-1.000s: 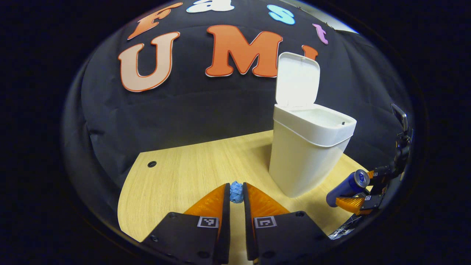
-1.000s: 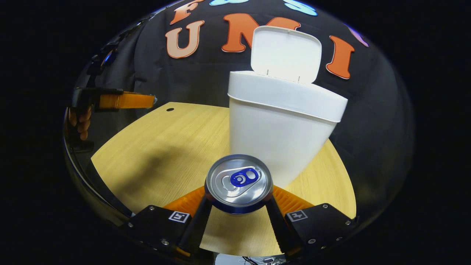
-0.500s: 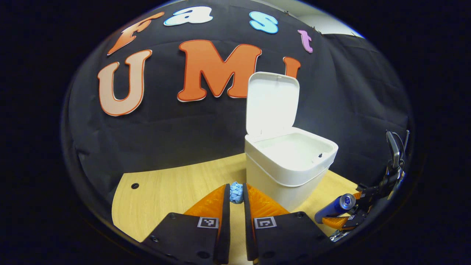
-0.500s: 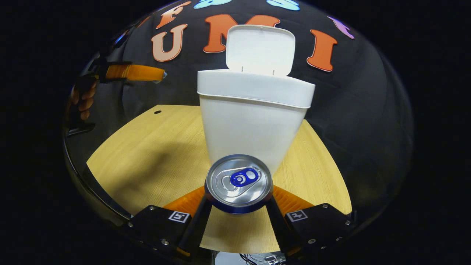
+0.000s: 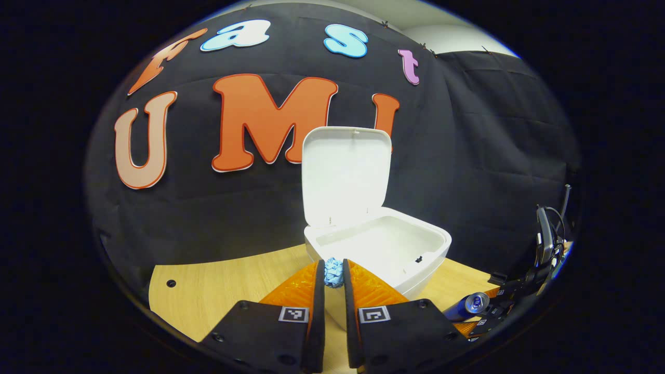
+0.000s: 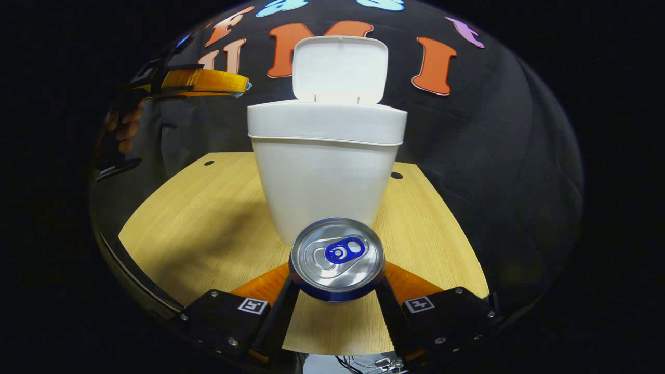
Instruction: Press the lid of the desktop garbage bin to open it, pick up the crumpled paper on the desktop and throw it into the bin, then pick up the pop can on the desktop and drop it into the bin, and finally close the garbage bin lid.
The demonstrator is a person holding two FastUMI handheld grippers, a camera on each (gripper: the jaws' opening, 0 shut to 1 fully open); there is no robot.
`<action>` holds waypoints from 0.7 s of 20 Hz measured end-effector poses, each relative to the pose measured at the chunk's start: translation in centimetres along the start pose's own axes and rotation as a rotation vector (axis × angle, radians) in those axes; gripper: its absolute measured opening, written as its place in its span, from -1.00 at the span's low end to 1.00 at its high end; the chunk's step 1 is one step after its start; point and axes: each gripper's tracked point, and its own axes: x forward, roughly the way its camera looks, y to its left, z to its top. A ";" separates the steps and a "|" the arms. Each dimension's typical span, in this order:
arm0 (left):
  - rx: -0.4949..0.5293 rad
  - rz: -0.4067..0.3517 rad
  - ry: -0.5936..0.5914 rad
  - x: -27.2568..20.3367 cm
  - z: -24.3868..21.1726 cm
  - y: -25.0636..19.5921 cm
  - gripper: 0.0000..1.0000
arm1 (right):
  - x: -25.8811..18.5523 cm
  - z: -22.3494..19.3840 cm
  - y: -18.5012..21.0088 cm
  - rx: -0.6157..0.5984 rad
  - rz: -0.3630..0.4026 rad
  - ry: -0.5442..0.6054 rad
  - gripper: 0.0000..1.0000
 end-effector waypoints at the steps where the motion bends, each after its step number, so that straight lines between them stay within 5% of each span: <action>1: 0.001 -0.009 -0.005 0.3 0.2 -0.5 -0.58 | 0.0 -0.2 0.1 0.006 -0.005 -0.003 0.60; 14: -0.001 -0.108 0.050 3.8 -0.7 -4.0 -0.52 | 0.6 0.4 -1.0 0.077 -0.096 -0.007 0.61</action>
